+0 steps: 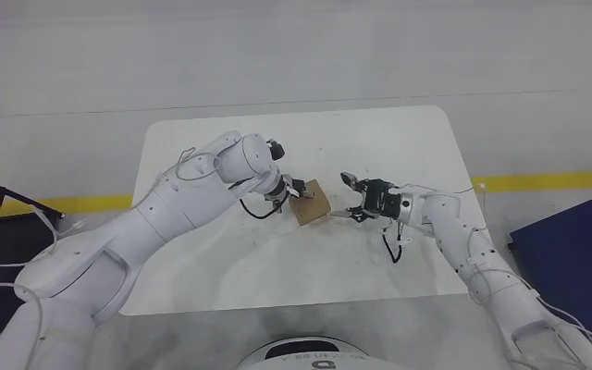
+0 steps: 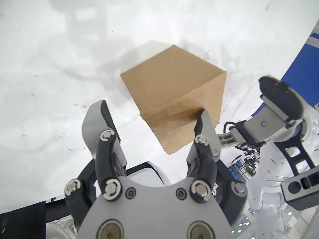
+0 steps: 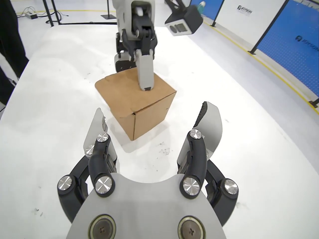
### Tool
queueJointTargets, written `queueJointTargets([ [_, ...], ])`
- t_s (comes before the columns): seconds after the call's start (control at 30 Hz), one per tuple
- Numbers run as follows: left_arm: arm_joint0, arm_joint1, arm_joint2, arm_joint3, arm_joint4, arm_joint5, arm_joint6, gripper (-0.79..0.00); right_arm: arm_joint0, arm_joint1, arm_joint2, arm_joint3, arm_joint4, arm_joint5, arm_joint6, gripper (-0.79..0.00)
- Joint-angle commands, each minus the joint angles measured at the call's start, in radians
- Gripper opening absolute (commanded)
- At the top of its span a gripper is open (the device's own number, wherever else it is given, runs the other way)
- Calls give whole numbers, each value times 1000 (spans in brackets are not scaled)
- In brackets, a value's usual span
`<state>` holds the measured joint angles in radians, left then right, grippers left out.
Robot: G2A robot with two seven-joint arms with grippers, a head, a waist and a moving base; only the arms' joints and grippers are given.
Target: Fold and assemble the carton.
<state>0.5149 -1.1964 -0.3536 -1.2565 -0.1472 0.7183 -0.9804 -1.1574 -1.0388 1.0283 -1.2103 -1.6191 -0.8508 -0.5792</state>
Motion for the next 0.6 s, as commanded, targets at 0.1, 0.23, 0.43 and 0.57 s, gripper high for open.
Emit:
queueJointTargets([
  [0.1,4,-13,4,20,3,-6,-4,-132,7,-12,-23,-5,37,42,74,-114],
  [0.23,10,-20,0,33,3,-11,-4,-126,19,-17,-34,4,33,57,108,-117],
  [0.43,15,-23,-10,33,12,-5,-6,-132,27,-21,-51,-2,-3,98,120,-148],
  [0.57,15,-23,-16,26,24,0,-12,-135,29,-28,-82,-14,-20,103,117,-151],
])
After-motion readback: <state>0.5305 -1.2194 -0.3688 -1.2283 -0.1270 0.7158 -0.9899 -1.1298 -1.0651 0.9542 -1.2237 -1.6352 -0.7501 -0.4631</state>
